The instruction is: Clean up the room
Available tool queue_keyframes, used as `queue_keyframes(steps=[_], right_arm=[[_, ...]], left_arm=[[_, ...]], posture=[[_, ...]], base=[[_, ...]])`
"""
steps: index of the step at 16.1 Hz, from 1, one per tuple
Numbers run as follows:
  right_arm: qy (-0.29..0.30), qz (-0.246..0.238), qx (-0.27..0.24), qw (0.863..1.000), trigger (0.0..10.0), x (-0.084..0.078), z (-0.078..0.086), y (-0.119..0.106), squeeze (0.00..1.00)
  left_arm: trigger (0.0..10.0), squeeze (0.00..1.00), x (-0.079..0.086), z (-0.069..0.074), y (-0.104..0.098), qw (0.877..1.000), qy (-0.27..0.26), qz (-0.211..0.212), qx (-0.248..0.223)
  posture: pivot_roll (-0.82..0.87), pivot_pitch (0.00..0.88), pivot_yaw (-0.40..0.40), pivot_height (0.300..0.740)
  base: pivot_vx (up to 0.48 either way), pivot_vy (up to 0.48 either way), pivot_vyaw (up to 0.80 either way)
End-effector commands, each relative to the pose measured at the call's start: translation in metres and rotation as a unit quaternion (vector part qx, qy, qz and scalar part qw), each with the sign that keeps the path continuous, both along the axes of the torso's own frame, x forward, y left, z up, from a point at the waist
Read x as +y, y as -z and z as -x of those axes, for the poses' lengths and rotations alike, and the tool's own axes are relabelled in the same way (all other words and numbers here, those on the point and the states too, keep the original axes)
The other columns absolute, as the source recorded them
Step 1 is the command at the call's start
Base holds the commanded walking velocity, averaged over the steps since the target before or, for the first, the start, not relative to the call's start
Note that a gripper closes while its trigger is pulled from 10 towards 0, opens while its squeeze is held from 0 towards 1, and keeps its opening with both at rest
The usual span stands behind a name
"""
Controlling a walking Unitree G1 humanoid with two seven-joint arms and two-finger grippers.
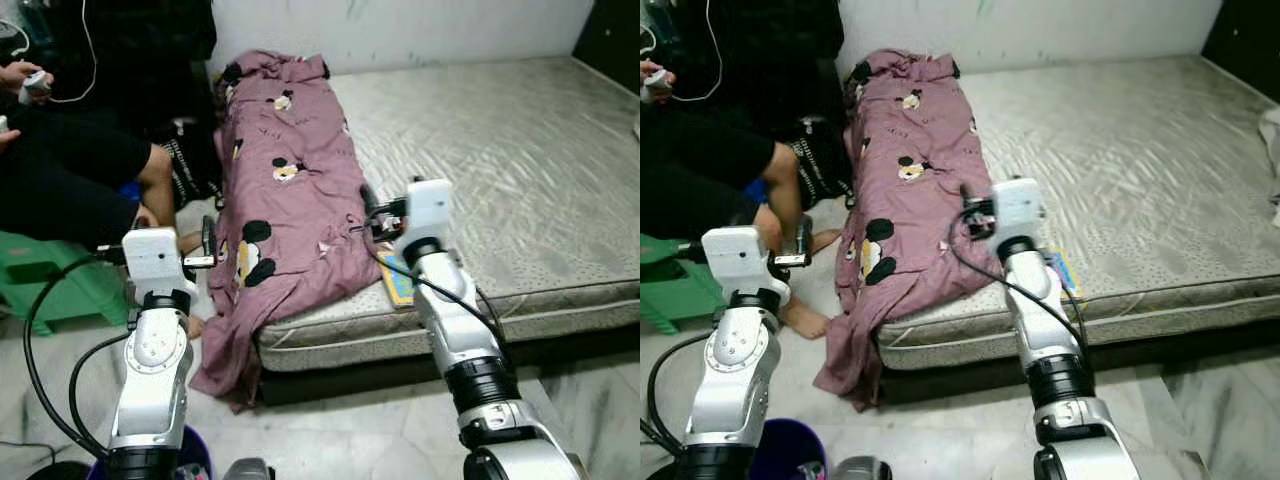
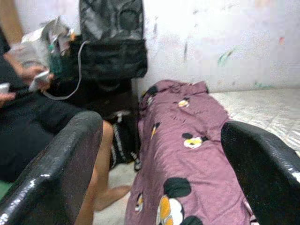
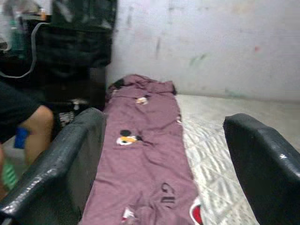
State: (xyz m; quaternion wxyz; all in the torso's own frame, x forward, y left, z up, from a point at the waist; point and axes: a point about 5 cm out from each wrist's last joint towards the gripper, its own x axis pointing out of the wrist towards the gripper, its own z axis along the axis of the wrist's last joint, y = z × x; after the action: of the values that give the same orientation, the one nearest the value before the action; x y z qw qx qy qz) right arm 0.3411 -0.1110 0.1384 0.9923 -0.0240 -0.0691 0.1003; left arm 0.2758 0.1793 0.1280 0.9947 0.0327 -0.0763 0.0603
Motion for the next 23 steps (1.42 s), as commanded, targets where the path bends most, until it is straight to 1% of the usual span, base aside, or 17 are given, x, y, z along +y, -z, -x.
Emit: queue_keyframes(steps=[1,2,4,5,6,7,8,10,11,12,14,17,19,23], right_arm=[[-0.006,0.0,0.014,1.0,10.0,0.006,0.001,0.004,0.0],[-0.01,0.005,0.018,1.0,10.0,0.007,0.002,0.006,0.0],[-0.005,0.048,0.014,0.999,10.0,0.009,0.002,0.009,0.0],[-0.004,0.055,0.009,0.998,10.0,0.009,0.002,0.009,0.0],[-0.03,0.031,0.018,0.999,10.0,0.013,0.001,0.009,0.0],[-0.048,0.027,0.023,0.998,10.0,0.017,-0.001,0.009,0.0],[-0.056,0.032,0.027,0.998,10.0,0.02,0.0,0.01,0.0],[-0.047,0.052,0.035,0.997,10.0,0.021,0.002,0.014,0.0],[-0.049,0.048,0.031,0.997,10.0,0.021,0.004,0.015,0.0],[-0.047,0.035,0.031,0.998,10.0,0.019,0.006,0.016,0.0],[-0.045,0.026,0.033,0.998,10.0,0.016,0.008,0.017,0.0],[-0.047,0.032,0.031,0.998,10.0,0.015,0.012,0.019,0.0],[-0.05,0.035,0.028,0.998,10.0,0.016,0.014,0.019,0.0],[-0.045,0.027,0.034,0.998,10.0,0.016,0.013,0.02,0.0]], left_arm=[[10.0,0.0,0.005,-0.002,0.001,1.0,-0.006,0.005,0.002],[10.0,0.0,0.007,-0.001,0.001,1.0,-0.014,0.005,-0.003],[10.0,0.0,0.013,0.003,0.003,0.999,-0.039,0.022,-0.009],[10.0,0.0,0.015,0.006,0.005,0.998,-0.05,0.031,-0.008],[10.0,0.0,0.018,0.008,0.006,0.998,-0.056,0.026,-0.007],[10.0,0.0,0.02,0.011,0.008,0.998,-0.059,0.037,-0.005],[10.0,0.0,0.019,0.013,0.008,0.997,-0.06,0.038,-0.003],[10.0,0.0,0.02,0.014,0.013,0.997,-0.065,0.027,0.01],[10.0,0.0,0.02,0.014,0.014,0.997,-0.066,0.03,0.015],[10.0,0.0,0.019,0.012,0.015,0.997,-0.061,0.034,0.019],[10.0,0.0,0.015,0.011,0.016,0.998,-0.047,0.033,0.026],[10.0,0.0,0.012,0.01,0.017,0.998,-0.036,0.031,0.029],[10.0,0.0,0.01,0.011,0.017,0.999,-0.028,0.028,0.031],[10.0,0.0,0.009,0.011,0.014,0.999,-0.021,0.023,0.03]], posture=[[0.04,0.0,0.014,0.74],[0.04,0.0,0.007,0.74],[0.06,0.0,-0.02,0.74],[0.08,0.0,-0.039,0.74],[0.09,0.0,-0.054,0.74],[0.09,0.0,-0.065,0.74],[0.1,0.0,-0.067,0.74],[0.09,0.0,-0.058,0.74],[0.09,0.0,-0.048,0.74],[0.08,0.0,-0.041,0.74],[0.07,0.0,-0.026,0.74],[0.06,0.0,-0.013,0.74],[0.06,0.0,-0.007,0.74],[0.06,0.0,-0.009,0.74]], base=[[0.0,0.0,0.0],[0.0,0.0,0.0],[0.0,0.0,0.0],[0.0,0.0,0.0],[0.0,0.0,0.0],[0.0,0.0,0.0],[0.0,0.0,0.0],[0.0,0.0,0.0],[0.0,0.0,0.0],[0.0,0.0,0.0],[0.0,0.0,0.0],[0.0,0.0,0.0],[0.0,0.0,0.8],[0.0,0.0,0.7]])
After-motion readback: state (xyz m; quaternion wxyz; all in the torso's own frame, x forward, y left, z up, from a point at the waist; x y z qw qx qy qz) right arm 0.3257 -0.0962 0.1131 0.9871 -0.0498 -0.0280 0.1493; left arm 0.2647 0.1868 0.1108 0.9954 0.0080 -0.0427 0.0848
